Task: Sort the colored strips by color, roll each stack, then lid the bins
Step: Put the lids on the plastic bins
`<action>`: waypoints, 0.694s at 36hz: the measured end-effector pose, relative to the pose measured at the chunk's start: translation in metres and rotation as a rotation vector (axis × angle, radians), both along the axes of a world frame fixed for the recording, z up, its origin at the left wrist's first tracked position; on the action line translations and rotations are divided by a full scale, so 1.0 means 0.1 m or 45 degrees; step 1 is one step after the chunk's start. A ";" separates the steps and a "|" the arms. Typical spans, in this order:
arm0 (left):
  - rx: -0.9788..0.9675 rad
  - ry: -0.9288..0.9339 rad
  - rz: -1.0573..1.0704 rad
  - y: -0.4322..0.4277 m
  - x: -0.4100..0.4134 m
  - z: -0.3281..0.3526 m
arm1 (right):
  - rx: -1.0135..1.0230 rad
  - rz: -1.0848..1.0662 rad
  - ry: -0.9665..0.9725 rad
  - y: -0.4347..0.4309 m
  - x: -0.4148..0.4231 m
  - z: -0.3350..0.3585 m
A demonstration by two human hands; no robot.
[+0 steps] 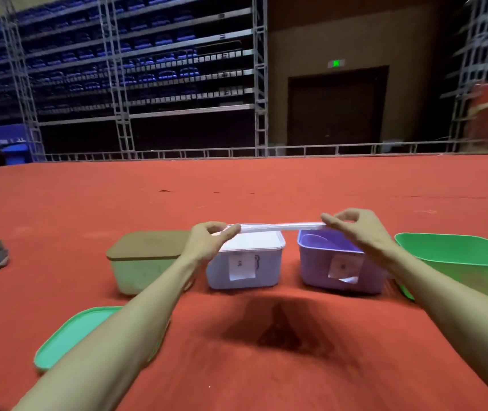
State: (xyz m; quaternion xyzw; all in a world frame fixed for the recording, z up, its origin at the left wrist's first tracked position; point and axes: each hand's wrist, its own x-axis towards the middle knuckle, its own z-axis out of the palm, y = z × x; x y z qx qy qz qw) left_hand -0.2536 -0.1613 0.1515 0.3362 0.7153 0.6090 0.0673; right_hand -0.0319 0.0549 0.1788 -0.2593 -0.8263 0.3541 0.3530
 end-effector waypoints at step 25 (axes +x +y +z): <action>-0.576 0.526 -0.540 2.48 -0.19 -0.38 | 0.228 -0.125 -0.477 2.02 0.20 -0.72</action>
